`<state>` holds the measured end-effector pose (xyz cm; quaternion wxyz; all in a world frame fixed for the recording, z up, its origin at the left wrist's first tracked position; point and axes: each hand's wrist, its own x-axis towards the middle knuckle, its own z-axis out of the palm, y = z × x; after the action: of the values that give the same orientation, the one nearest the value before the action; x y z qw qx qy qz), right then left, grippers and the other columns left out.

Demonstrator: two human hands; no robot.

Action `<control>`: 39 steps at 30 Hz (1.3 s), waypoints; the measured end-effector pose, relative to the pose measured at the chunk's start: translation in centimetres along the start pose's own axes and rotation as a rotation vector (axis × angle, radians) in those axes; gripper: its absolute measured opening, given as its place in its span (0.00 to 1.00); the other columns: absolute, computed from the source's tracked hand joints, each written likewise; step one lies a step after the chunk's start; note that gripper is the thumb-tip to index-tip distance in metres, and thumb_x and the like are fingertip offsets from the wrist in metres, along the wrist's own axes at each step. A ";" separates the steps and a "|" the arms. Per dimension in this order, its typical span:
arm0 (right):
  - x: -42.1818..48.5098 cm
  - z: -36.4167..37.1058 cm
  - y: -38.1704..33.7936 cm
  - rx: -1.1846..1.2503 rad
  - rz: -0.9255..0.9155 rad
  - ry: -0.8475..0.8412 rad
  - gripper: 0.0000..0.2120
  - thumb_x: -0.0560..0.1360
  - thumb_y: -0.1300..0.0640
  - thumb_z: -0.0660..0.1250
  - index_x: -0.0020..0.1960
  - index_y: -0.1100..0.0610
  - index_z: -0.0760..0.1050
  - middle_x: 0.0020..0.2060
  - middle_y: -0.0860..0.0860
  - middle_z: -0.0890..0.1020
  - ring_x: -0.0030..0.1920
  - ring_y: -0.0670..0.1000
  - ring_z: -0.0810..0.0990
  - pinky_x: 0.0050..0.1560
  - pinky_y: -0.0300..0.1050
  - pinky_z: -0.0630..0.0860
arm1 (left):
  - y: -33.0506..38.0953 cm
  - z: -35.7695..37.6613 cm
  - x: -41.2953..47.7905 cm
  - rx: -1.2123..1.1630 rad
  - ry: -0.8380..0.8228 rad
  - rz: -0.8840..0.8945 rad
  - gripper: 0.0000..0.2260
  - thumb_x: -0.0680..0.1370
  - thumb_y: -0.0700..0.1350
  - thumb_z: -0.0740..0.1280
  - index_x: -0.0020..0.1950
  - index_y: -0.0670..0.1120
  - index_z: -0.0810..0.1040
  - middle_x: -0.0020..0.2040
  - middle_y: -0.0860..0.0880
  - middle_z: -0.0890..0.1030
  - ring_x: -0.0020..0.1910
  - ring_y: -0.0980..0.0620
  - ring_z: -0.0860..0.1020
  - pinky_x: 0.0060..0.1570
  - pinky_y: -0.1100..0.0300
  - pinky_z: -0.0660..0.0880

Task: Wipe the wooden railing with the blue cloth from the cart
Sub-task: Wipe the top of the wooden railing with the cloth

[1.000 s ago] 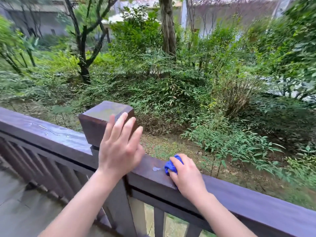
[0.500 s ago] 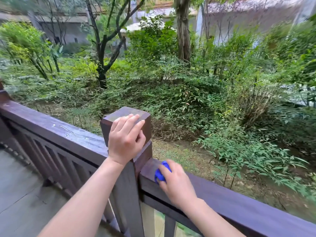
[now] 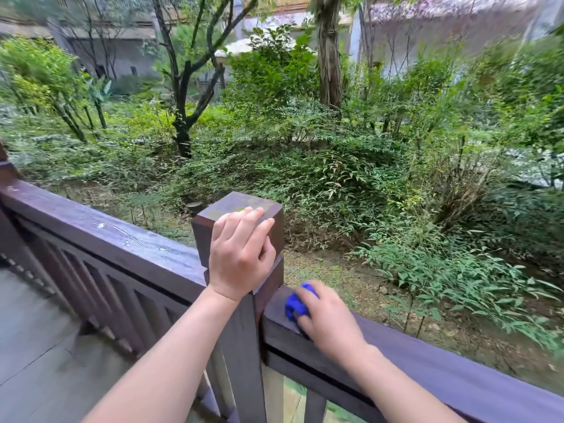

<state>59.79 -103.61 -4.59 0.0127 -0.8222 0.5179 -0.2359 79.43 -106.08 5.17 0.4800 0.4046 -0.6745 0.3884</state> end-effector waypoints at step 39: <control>-4.6 -3.1 -8.5 0.342 -0.181 0.038 0.15 0.70 0.46 0.64 0.56 0.46 0.77 0.53 0.44 0.76 0.51 0.49 0.73 0.47 0.40 0.70 | -1.9 -15.2 -6.8 0.204 -0.466 -0.344 0.21 0.73 0.42 0.65 0.66 0.42 0.77 0.68 0.40 0.76 0.67 0.40 0.73 0.70 0.40 0.68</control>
<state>64.09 -95.05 -1.34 0.1210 -0.8467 0.3943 -0.3360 87.66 -91.78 2.54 0.3281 0.6373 -0.6455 0.2637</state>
